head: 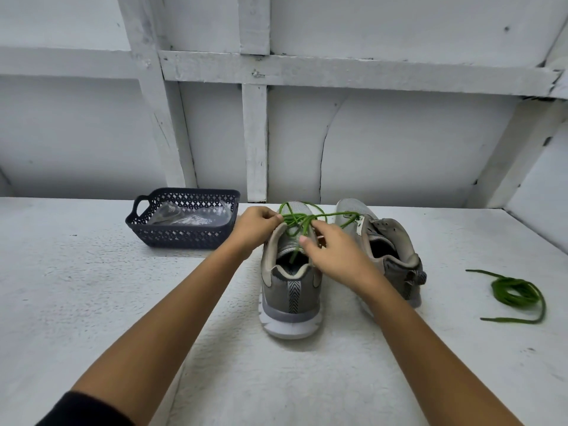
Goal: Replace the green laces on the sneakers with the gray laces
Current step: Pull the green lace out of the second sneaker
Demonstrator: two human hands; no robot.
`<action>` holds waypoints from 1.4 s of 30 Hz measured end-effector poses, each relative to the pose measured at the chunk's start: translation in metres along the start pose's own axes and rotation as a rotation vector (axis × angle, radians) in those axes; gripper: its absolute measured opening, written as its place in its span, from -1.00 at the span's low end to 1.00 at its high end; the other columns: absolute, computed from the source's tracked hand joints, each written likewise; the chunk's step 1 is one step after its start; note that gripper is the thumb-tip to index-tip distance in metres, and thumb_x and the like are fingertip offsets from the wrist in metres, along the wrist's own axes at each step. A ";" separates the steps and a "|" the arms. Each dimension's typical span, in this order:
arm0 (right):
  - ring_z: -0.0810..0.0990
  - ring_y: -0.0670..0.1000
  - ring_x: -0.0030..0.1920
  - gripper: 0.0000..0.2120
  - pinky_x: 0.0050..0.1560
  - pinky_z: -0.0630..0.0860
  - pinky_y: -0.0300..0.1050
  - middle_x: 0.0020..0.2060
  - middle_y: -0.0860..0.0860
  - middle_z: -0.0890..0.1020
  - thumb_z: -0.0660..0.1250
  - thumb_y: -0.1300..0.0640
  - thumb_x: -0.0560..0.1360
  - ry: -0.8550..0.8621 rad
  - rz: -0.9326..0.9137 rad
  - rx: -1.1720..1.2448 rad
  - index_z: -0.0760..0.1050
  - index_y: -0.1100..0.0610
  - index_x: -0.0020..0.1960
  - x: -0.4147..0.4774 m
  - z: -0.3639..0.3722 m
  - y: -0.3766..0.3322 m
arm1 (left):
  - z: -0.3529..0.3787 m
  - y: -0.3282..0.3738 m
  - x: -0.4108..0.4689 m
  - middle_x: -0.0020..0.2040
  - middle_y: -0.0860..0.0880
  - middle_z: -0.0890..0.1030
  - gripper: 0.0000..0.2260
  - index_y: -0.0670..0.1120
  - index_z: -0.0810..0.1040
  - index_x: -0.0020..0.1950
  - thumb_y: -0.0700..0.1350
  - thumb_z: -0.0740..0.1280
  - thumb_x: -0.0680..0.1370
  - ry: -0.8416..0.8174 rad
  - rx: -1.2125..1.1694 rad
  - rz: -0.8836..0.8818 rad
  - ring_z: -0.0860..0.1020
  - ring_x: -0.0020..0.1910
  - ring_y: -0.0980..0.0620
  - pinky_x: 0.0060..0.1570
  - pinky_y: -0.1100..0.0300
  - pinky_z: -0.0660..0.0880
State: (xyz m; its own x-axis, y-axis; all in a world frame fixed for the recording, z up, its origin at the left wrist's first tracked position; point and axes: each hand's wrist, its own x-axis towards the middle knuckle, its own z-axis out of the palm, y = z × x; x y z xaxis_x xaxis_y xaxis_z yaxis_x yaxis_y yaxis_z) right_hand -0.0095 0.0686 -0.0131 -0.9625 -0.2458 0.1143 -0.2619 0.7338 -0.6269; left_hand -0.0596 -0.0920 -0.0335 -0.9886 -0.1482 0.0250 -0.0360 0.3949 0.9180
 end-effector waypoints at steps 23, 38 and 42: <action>0.29 0.03 -0.37 -0.67 -0.35 0.08 -0.09 -0.46 0.01 0.34 0.20 0.20 0.50 0.198 0.071 0.112 0.21 0.13 -0.41 0.001 0.020 0.008 | -0.045 0.032 0.000 -0.38 0.04 0.61 -0.82 -0.11 0.57 -0.22 -0.08 0.33 0.55 0.195 -0.663 -0.098 0.53 -0.28 0.11 -0.20 0.17 0.47; 0.30 0.04 -0.33 -0.76 -0.34 0.16 -0.04 -0.43 0.03 0.35 0.19 0.21 0.49 0.203 0.024 0.111 0.29 0.21 -0.34 0.002 0.021 0.011 | -0.047 0.036 -0.009 -0.31 0.02 0.64 -0.86 -0.14 0.59 -0.16 -0.10 0.33 0.54 0.259 -0.832 0.049 0.56 -0.32 0.12 -0.27 0.21 0.51; 0.31 0.06 -0.30 -0.78 -0.31 0.13 -0.05 -0.41 0.04 0.36 0.19 0.21 0.49 0.198 0.018 0.111 0.31 0.23 -0.32 0.002 0.022 0.012 | -0.024 0.020 -0.015 -0.13 -0.02 0.63 -0.61 -0.15 0.60 -0.04 0.19 0.32 0.48 0.100 -0.399 -0.150 0.57 -0.15 0.04 -0.14 0.09 0.55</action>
State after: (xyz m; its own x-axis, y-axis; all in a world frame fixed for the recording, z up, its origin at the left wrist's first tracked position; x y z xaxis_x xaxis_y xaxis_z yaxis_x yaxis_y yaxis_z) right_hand -0.0136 0.0632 -0.0373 -0.9649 -0.0958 0.2447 -0.2456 0.6597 -0.7102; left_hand -0.0423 -0.1039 -0.0061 -0.9572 -0.2717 -0.0999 -0.0993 -0.0160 0.9949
